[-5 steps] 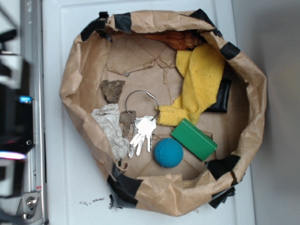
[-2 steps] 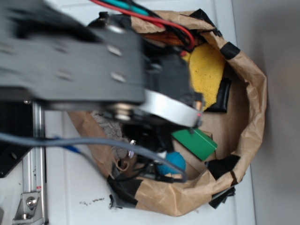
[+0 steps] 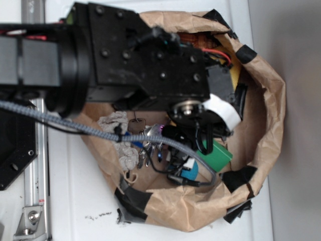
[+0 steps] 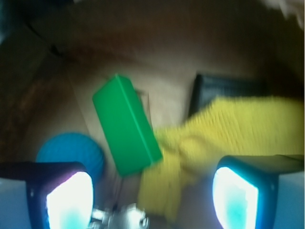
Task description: Grab the green block.
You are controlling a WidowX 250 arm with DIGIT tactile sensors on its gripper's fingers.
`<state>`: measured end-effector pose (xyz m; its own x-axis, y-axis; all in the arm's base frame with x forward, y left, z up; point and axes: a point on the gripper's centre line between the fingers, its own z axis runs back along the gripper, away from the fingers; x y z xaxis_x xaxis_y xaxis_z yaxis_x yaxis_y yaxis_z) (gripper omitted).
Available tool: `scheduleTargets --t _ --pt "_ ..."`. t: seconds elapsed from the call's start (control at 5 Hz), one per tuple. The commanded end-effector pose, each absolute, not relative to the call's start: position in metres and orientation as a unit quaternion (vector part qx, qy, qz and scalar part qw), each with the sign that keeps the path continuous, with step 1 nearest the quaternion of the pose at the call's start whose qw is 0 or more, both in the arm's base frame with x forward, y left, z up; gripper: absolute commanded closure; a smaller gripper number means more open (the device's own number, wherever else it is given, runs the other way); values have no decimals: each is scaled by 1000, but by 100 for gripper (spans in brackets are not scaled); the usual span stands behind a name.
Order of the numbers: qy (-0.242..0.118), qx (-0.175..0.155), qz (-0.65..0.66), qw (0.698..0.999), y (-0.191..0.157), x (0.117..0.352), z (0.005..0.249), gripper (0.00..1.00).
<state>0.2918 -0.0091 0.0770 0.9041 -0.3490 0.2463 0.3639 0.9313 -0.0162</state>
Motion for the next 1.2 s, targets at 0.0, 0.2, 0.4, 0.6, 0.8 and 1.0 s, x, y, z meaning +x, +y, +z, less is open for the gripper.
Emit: scheduleTargets --t 0.0,0.2,0.4,0.6,0.8,1.0 --pt "-175 1 -226 958 -50 313 75 0" --pt "-159 4 -216 963 -51 318 55 0" --pt "-149 1 -202 968 -52 321 44 0" --pt "-125 -23 -204 971 -55 314 38 0" --pt "-91 -24 -199 975 -37 264 57 100" --pt "-96 -4 -186 978 -27 242 74 100"
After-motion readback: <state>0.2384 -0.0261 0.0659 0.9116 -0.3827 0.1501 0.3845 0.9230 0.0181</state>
